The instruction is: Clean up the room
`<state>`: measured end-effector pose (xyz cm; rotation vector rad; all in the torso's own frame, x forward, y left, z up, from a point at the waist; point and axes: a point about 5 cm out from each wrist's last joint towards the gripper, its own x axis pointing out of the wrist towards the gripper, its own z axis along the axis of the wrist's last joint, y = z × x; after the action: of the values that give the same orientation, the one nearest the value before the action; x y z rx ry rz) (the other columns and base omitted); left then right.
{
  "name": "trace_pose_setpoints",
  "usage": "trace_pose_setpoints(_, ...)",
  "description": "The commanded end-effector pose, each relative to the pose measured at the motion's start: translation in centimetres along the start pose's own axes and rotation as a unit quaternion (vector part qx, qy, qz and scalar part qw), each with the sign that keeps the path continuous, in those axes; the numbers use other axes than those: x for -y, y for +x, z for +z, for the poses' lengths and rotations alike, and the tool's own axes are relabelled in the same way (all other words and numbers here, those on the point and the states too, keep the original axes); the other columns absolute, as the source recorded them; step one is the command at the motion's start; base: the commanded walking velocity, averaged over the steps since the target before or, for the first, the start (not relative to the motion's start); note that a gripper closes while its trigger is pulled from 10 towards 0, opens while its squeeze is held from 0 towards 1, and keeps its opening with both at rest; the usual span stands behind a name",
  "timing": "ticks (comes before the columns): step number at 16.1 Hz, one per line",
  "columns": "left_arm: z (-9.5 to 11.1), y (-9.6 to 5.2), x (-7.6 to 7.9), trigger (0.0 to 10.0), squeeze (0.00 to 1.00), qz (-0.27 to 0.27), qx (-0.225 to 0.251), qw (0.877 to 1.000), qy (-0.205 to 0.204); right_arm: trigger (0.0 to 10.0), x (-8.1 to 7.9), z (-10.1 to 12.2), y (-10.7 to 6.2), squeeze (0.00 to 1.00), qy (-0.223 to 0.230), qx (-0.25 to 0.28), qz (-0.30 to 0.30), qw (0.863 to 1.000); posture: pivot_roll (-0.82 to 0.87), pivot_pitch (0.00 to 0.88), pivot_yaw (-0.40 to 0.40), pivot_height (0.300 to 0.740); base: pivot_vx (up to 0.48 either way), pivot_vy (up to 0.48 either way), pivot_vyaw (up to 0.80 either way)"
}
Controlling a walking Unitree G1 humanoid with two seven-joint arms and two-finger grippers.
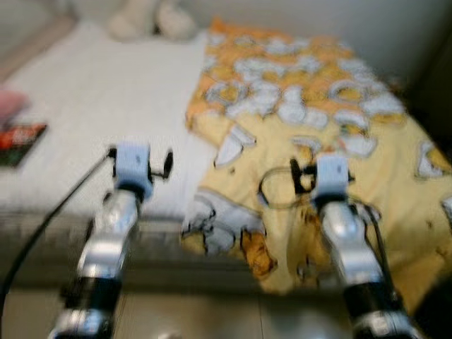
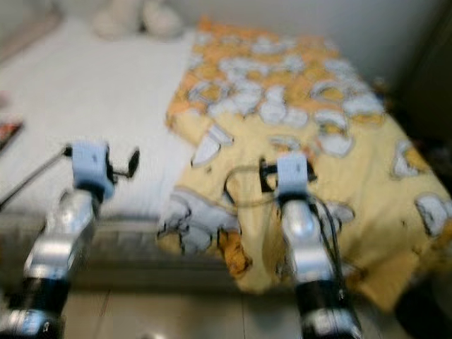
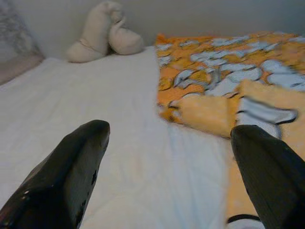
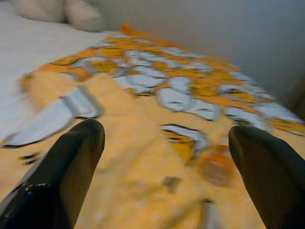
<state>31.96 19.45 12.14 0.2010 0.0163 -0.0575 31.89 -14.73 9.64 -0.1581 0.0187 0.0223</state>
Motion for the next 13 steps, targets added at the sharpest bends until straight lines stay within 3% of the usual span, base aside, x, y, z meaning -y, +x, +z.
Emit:
trace_pose_setpoints(1,0.36,0.44,0.73,10.0,1.00,-0.013,0.006,1.000,0.005,10.0,0.30,0.22,0.13,0.00,-0.006,0.004,-0.002,1.000,-0.06,0.000,-0.025,0.736,0.266,-0.398,0.00)
trace_pose_setpoints(10,0.10,0.94,0.58,10.0,1.00,-0.015,0.000,1.000,0.007,10.0,0.19,0.22,0.16,0.00,-0.005,0.006,-0.001,1.000,-0.06,0.000,-0.023,0.736,0.268,-0.395,0.00)
trace_pose_setpoints(13,-0.15,0.55,0.31,10.0,1.00,-0.023,-0.007,1.000,0.009,10.0,0.70,-0.15,-0.02,0.00,0.034,-0.008,-0.016,0.999,-0.06,0.000,-0.017,0.736,0.269,-0.395,0.00)
